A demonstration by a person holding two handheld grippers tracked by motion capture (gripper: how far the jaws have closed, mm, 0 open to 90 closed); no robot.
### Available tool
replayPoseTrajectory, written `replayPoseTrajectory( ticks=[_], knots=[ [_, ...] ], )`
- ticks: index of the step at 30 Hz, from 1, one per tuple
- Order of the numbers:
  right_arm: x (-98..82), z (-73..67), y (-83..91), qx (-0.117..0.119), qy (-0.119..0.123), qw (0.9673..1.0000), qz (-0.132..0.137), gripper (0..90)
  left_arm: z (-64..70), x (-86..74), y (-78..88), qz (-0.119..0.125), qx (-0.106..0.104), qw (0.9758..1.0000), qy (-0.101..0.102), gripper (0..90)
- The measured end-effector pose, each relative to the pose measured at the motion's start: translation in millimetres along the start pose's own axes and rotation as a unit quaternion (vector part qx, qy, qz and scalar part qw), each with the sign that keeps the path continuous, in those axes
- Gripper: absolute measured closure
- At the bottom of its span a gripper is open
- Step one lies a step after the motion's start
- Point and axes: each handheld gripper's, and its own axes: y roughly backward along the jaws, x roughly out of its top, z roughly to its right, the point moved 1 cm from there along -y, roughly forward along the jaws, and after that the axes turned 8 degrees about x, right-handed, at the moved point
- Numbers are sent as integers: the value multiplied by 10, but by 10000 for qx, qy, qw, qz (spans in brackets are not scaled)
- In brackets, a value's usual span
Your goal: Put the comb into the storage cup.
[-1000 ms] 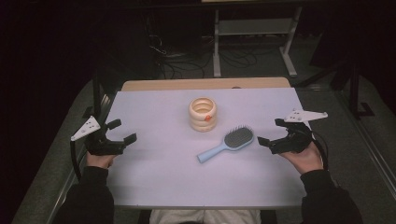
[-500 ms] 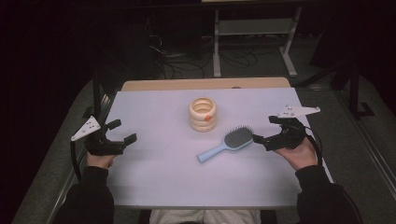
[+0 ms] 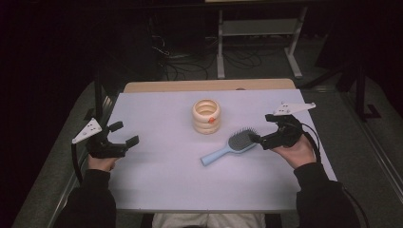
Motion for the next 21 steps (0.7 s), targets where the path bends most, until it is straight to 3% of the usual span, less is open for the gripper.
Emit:
replayPoseTrajectory(
  ticks=[21],
  knots=[
    [303,-110,-219,247,250,9993,-155,0,0,0,-3,0,-9,10000,12,0]
  ],
)
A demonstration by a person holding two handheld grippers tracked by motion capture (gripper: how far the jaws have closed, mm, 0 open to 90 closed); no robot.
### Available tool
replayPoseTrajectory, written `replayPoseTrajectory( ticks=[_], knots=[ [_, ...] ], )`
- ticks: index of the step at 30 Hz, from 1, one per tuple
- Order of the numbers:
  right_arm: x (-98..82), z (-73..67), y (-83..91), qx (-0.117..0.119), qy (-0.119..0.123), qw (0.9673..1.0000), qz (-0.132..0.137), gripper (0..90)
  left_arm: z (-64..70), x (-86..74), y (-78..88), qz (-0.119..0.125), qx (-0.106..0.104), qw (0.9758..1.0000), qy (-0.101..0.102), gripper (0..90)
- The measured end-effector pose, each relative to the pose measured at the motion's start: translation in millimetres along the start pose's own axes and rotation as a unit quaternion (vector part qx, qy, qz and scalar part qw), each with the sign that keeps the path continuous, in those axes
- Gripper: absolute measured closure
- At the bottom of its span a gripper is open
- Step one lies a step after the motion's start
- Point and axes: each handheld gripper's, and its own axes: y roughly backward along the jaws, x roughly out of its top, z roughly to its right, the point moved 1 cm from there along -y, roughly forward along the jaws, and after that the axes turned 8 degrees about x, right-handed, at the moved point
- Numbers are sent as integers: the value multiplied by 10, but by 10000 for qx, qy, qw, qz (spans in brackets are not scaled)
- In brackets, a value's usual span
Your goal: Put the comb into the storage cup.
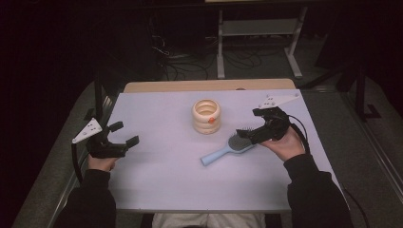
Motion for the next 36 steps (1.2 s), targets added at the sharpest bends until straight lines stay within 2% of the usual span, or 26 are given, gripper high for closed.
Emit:
replayPoseTrajectory(
  ticks=[23,36],
  knots=[
    [125,-118,-425,341,186,9988,-303,0,1,2,-5,-11,-22,10000,-15,0],
    [136,-174,-626,483,219,9974,-485,0,-3,7,-7,-50,-20,10000,-38,0]
  ],
)
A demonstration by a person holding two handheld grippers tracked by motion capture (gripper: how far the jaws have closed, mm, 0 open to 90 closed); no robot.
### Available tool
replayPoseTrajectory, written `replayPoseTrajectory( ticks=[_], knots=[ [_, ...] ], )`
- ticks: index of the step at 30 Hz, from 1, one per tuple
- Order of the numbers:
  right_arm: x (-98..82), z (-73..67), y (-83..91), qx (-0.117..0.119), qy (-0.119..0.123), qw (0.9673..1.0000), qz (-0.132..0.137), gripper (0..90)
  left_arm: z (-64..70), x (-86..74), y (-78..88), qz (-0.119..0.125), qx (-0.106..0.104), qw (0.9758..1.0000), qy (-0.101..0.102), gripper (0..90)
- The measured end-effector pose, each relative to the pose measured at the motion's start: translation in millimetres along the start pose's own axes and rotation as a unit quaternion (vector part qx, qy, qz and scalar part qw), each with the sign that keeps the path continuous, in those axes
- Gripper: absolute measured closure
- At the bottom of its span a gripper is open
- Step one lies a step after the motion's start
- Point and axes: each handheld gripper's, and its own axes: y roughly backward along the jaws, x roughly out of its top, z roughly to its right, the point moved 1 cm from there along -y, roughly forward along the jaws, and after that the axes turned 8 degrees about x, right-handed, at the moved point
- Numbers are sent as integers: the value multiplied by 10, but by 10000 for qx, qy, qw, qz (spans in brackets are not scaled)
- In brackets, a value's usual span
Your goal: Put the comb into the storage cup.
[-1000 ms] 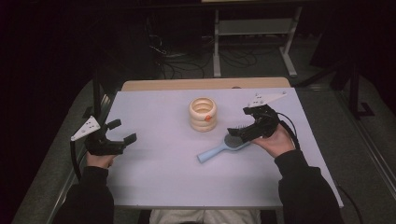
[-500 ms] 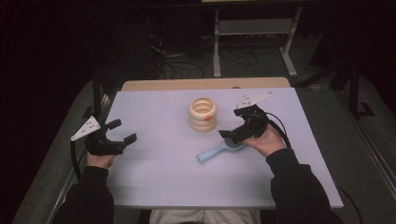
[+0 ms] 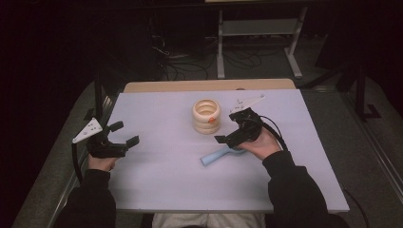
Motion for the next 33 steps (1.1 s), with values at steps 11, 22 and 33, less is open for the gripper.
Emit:
replayPoseTrajectory(
  ticks=[11,22,33],
  knots=[
    [9,-24,-236,158,20,9997,-161,0,-1,-2,0,2,-12,10000,-8,0],
    [-9,5,-390,312,-85,9991,-281,39,-2,-3,-3,-2,-9,10000,-8,0],
    [-53,74,-532,437,-155,9987,-228,137,-2,-5,-7,-15,-18,10000,-18,0]
  ],
)
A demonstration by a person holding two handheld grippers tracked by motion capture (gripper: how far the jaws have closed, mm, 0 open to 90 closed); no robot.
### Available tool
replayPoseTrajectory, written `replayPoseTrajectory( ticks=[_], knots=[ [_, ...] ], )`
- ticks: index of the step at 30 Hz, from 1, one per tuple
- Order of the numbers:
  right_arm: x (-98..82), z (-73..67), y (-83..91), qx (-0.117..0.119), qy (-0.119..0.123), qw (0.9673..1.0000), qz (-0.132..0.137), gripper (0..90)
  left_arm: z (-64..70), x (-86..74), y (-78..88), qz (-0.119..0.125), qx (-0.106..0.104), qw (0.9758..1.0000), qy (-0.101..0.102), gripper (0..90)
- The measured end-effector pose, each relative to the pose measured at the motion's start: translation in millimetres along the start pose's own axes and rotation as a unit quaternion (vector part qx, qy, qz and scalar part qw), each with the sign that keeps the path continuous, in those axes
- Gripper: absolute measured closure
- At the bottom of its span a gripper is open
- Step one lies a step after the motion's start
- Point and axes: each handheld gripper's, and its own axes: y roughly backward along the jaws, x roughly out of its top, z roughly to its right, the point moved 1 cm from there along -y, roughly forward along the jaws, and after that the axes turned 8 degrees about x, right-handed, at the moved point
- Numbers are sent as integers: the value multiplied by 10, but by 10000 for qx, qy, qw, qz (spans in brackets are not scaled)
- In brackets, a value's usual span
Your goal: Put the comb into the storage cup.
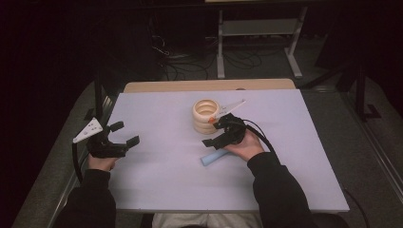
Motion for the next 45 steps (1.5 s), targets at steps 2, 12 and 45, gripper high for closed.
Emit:
replayPoseTrajectory(
  ticks=[2,12,45],
  knots=[
    [-3,7,-9,0,-7,10000,9,146,1,0,-1,-1,0,10000,0,0],
    [-75,70,-165,157,-114,9998,-107,305,4,-1,-6,-6,-4,10000,-9,0],
    [-285,14,-411,220,-472,9945,-907,887,4,1,-9,-31,16,10000,-37,0]
  ],
)
